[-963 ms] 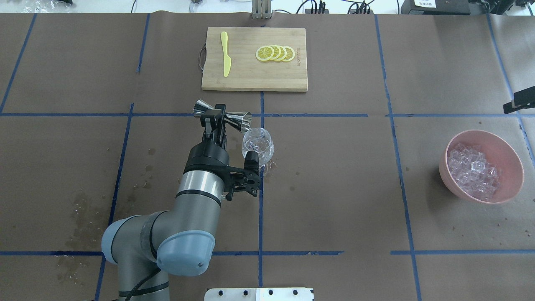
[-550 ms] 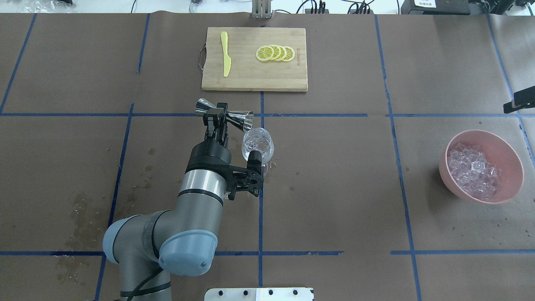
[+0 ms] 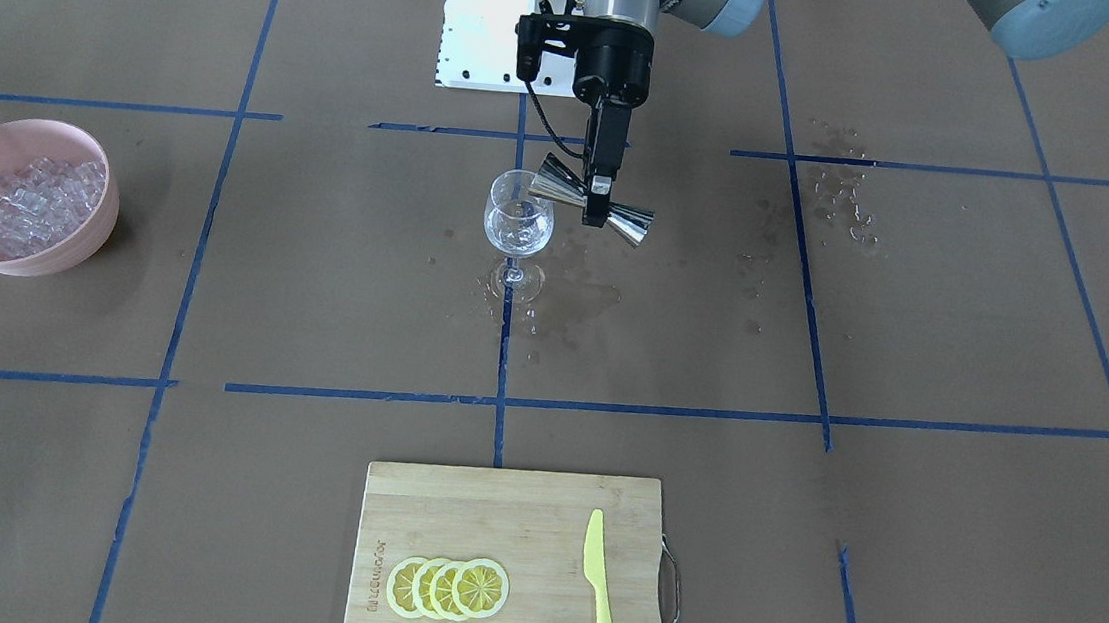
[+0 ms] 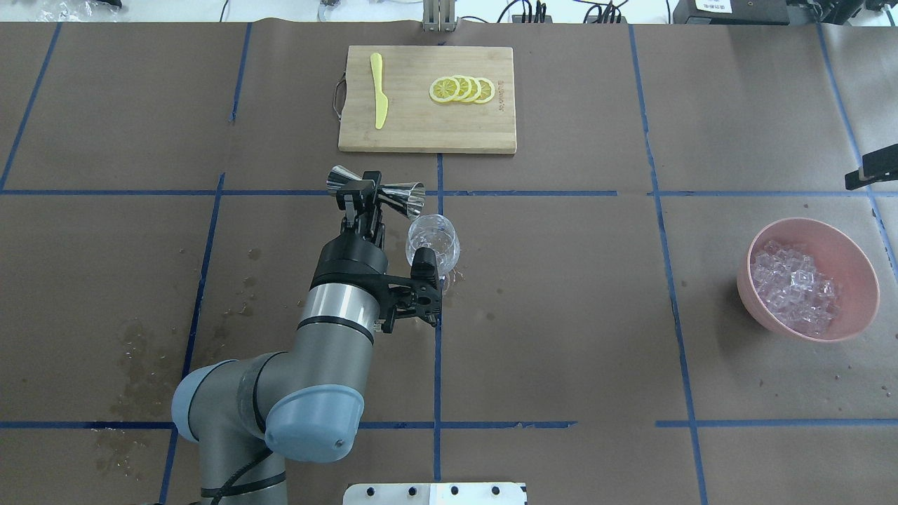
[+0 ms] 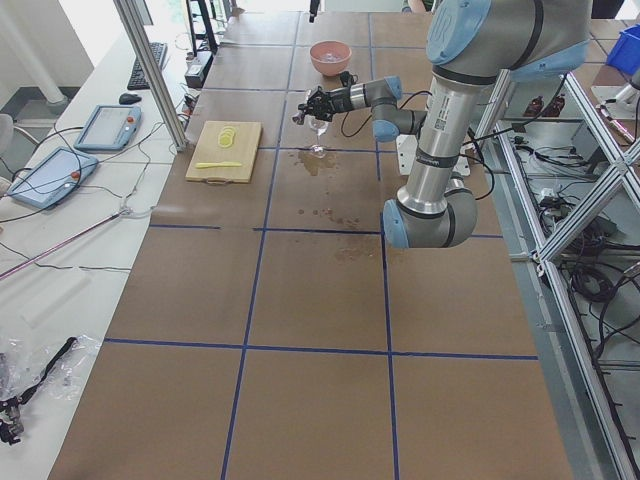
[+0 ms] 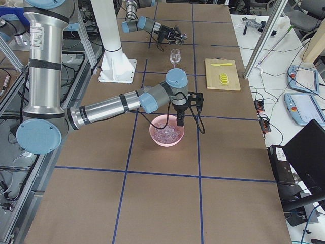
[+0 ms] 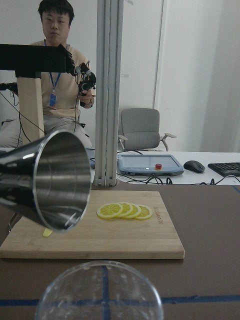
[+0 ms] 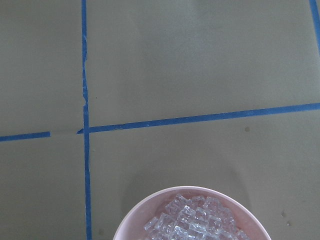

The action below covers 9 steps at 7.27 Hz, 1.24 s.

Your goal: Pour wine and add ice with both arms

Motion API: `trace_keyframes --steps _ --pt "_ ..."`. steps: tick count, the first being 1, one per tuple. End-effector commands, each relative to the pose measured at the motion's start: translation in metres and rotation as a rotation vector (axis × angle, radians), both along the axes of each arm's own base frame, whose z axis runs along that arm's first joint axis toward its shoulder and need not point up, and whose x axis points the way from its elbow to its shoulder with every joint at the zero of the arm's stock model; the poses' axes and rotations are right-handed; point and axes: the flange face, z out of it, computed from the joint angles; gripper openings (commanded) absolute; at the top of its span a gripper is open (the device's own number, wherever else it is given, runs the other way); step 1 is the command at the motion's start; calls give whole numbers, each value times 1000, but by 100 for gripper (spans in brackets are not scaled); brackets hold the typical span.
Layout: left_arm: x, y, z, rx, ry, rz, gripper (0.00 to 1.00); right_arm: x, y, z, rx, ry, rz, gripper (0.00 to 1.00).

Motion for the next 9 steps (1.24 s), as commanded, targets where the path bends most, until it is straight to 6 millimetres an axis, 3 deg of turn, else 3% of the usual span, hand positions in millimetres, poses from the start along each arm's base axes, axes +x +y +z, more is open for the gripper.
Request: trace_keyframes --steps 1,3,4,7,9 --pt "2 1 2 -45 155 -23 0 0 0 0 1 1 1 100" --pt "-2 1 6 -71 253 -40 0 -1 0 0 1 1 -1 100" --pt "-9 1 19 -69 261 -41 0 0 0 0 1 1 1 100" --pt "-62 9 130 -45 345 -40 0 -1 0 1 1 5 0 100" --pt "-107 18 189 -42 353 -41 0 -19 1 2 -2 37 15 100"
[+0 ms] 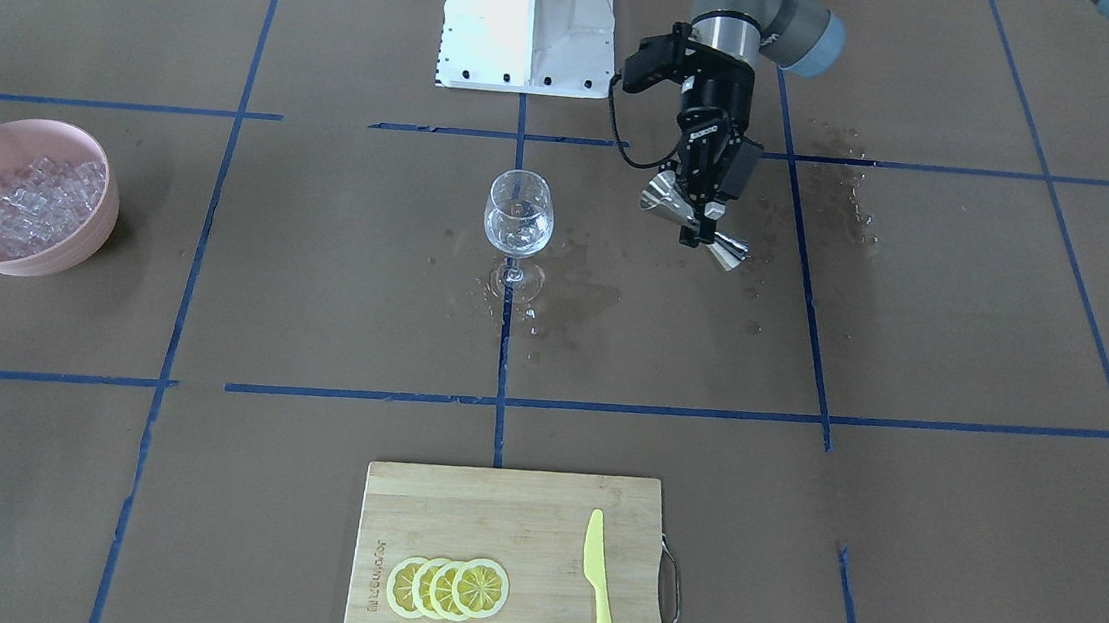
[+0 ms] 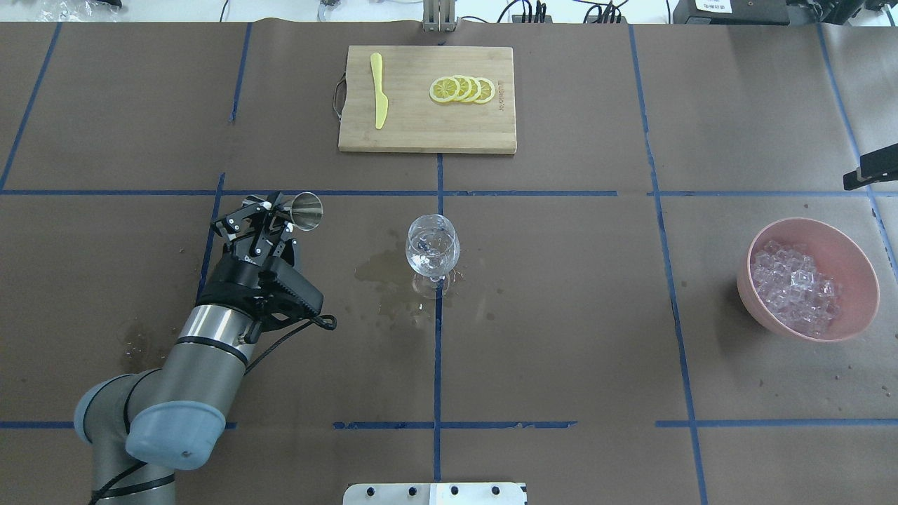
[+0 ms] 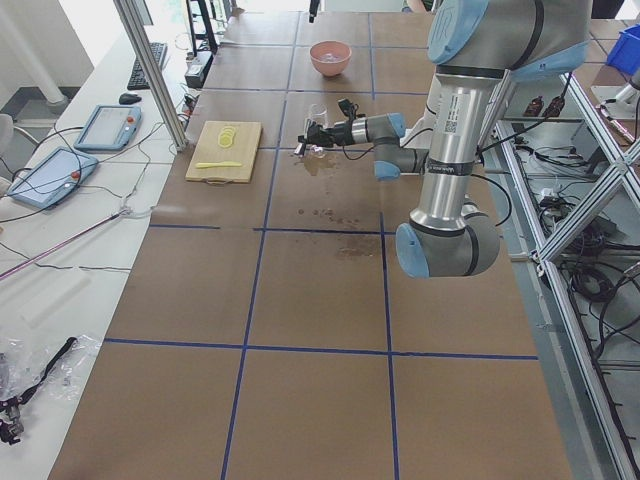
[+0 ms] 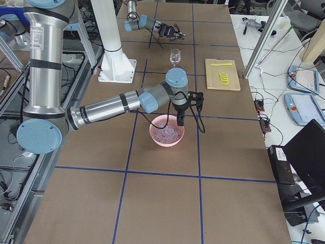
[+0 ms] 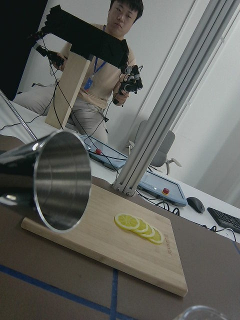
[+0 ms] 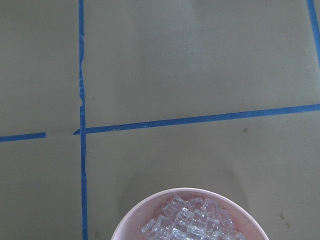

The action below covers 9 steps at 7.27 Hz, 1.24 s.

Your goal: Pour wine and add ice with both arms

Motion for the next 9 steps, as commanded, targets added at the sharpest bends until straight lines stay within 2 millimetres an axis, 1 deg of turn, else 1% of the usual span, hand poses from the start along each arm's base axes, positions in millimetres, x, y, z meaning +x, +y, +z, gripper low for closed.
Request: trace_keyframes --steps 1,2,3,4,6,7,8,9 --pt "-64 13 63 18 69 1 0 -26 18 17 16 39 8 100" --pt "-87 17 78 37 124 0 0 -44 33 31 37 45 21 100" --pt "-106 20 96 38 132 -3 0 -63 50 46 37 53 6 100" --pt "-119 22 102 47 194 -7 0 -78 55 54 48 73 -9 100" --pt "-124 23 107 29 277 -8 0 -107 65 61 25 92 -38 100" --pt "-124 23 111 0 358 -14 0 -122 71 63 12 105 -38 100" --pt "-122 24 111 -15 397 7 0 -128 73 64 13 116 -38 100" --pt "-123 24 113 -17 390 7 0 -128 72 69 7 123 -38 100"
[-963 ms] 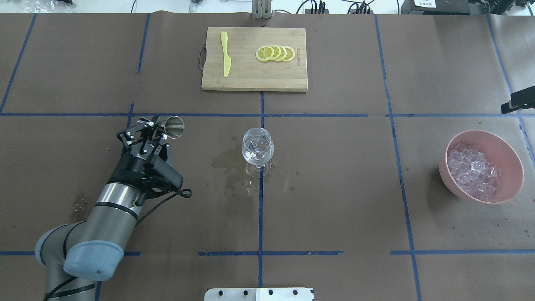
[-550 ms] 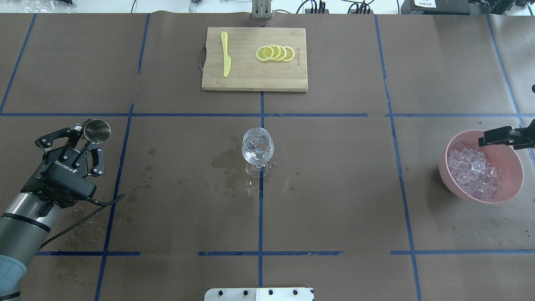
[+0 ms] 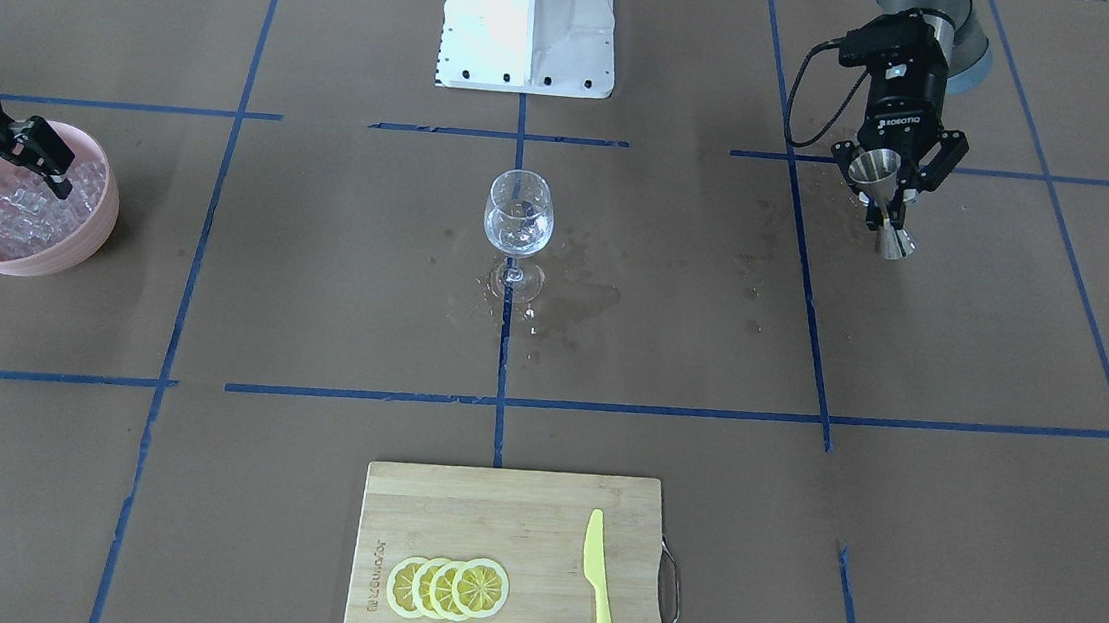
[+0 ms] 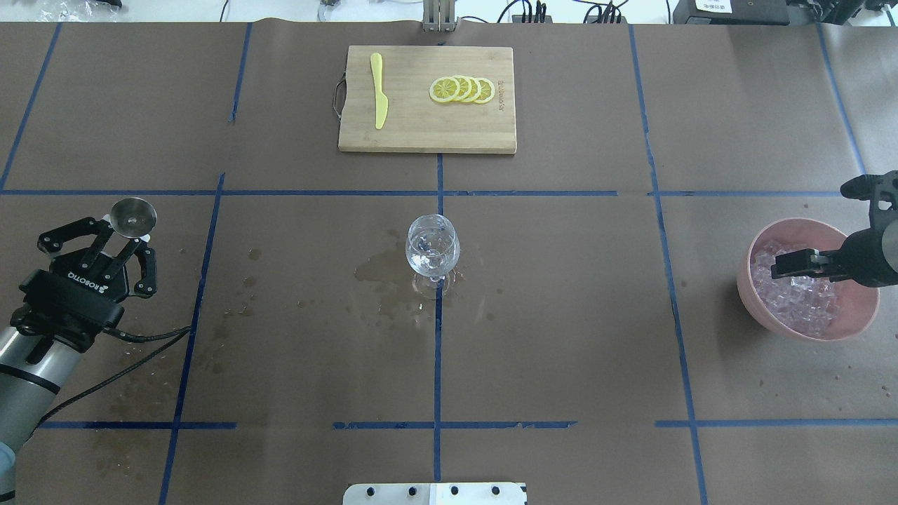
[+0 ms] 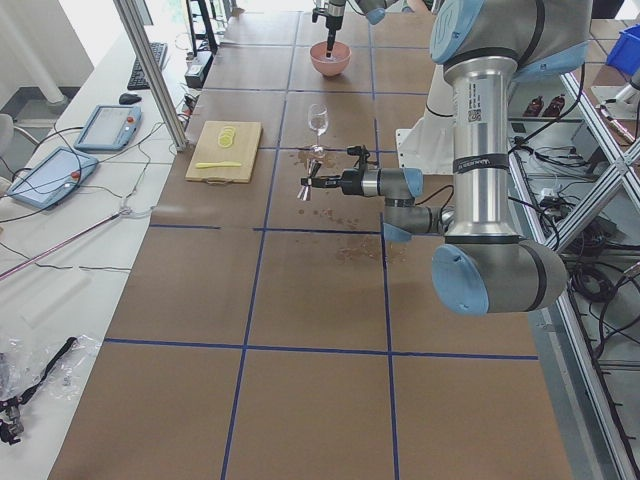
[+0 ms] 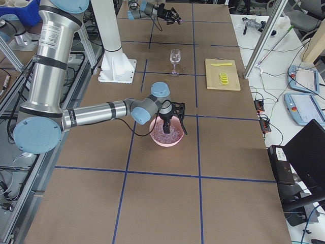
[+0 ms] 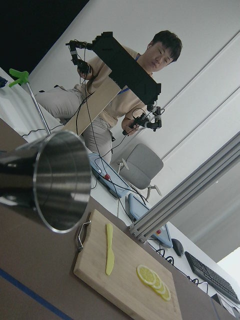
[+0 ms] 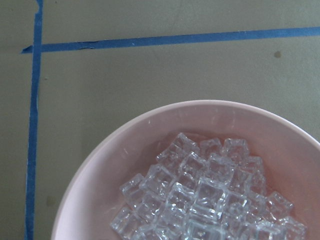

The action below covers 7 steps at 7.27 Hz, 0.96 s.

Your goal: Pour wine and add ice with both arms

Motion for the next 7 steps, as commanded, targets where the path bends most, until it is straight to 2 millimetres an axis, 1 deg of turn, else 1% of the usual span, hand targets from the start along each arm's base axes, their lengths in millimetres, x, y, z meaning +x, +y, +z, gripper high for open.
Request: trace_keyframes --steps 1,2,3,5,6,7 --pt "-2 1 5 -11 14 8 0 -5 1 15 -20 21 -1 100" --pt "-2 1 5 -11 13 8 0 -5 1 19 -25 27 -5 97" --pt "-2 1 6 -11 11 8 0 -5 1 20 -26 26 -5 90" --pt "-2 1 8 -12 7 8 0 -5 1 15 -25 16 -9 54" --pt "-1 1 9 -14 5 8 0 -5 0 13 -21 12 -11 43" --pt "-1 1 10 -14 4 8 0 -5 0 13 -21 13 -11 39"
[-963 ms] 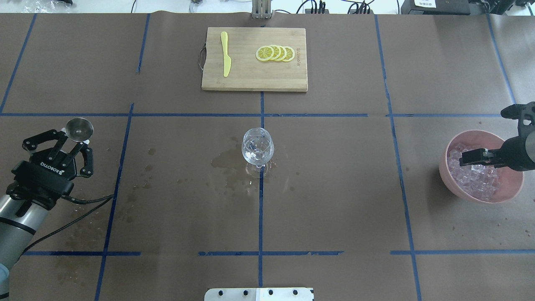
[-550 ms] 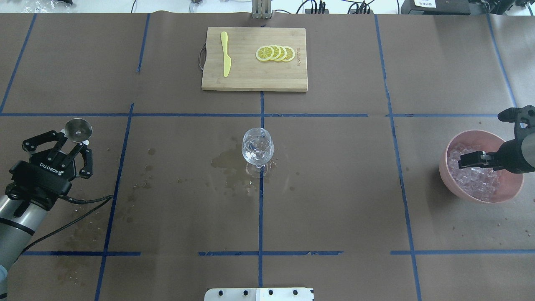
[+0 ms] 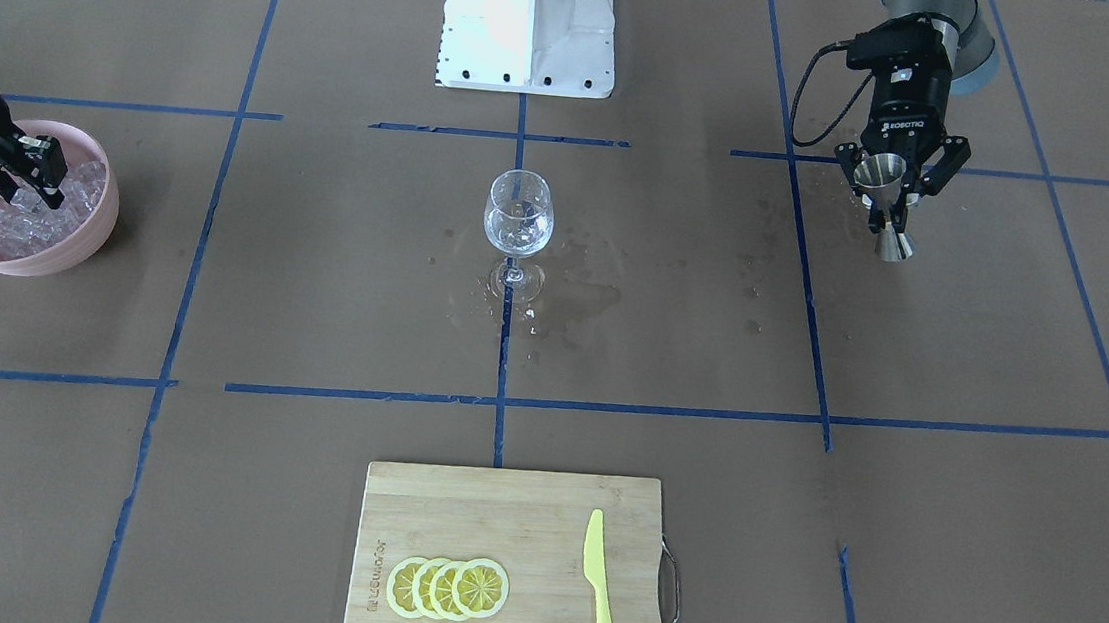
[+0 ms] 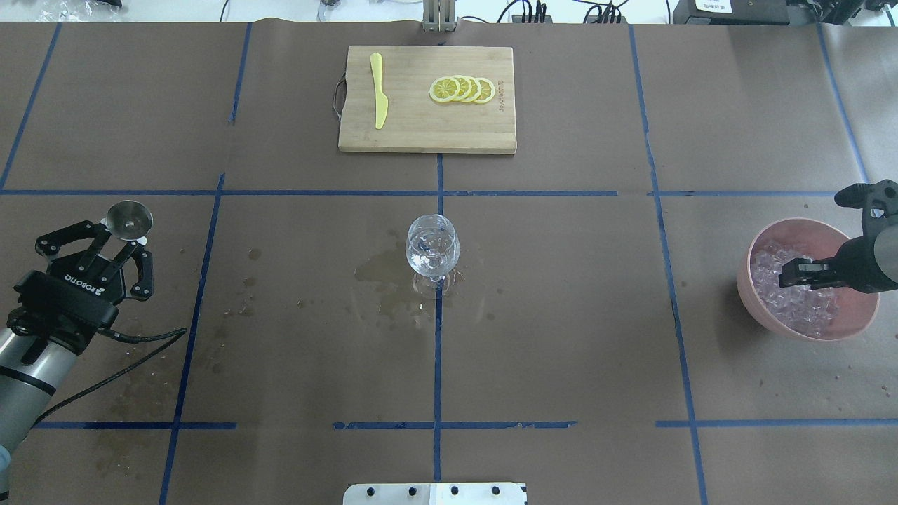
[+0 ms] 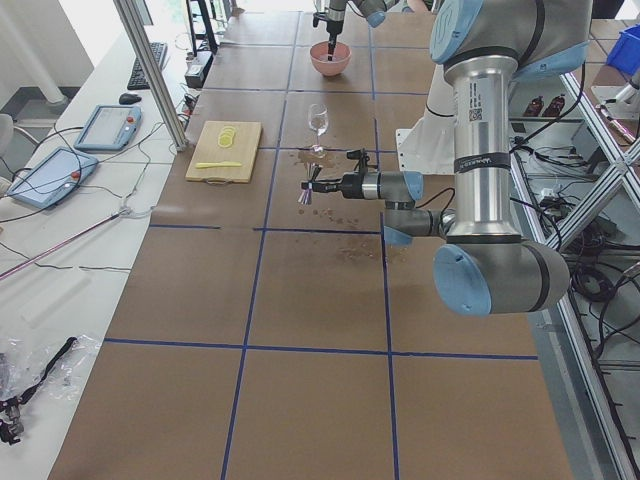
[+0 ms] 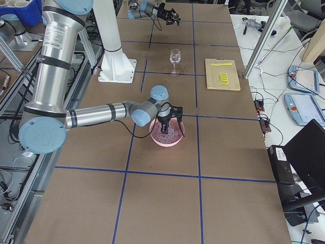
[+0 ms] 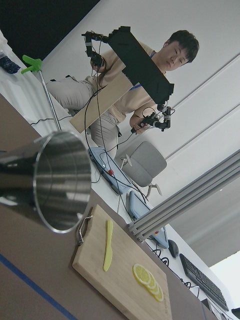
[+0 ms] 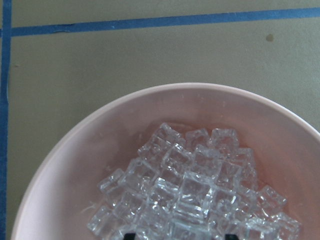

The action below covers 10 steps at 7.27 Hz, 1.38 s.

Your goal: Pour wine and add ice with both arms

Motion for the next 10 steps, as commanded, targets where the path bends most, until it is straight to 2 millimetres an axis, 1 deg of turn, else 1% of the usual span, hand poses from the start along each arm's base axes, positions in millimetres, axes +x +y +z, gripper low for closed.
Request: trace_keyframes --steps 1,2,3,4,5,6,7,8,9,10 --pt "0 0 0 0 0 0 0 2 -1 0 1 0 3 36" --pt "0 0 0 0 0 0 0 8 -3 -1 -1 -3 12 36" --pt "1 0 0 0 1 0 0 14 -4 -1 -4 -11 19 19" --pt "2 0 1 0 0 1 0 24 -7 -10 3 -30 31 0" --pt "2 0 2 -8 18 1 0 30 -6 -16 9 -37 39 0" --pt "6 -1 17 -35 44 -1 0 29 -5 -24 20 -47 36 0" --pt "10 -1 27 -60 87 -2 0 29 -4 -34 34 -62 31 0" --pt "13 -1 39 -104 173 -5 0 29 -2 -43 39 -83 23 0" --pt "18 1 50 -158 294 -4 0 31 0 -59 55 -105 23 0" --pt "22 3 56 -198 383 -4 0 32 2 -72 70 -123 27 0"
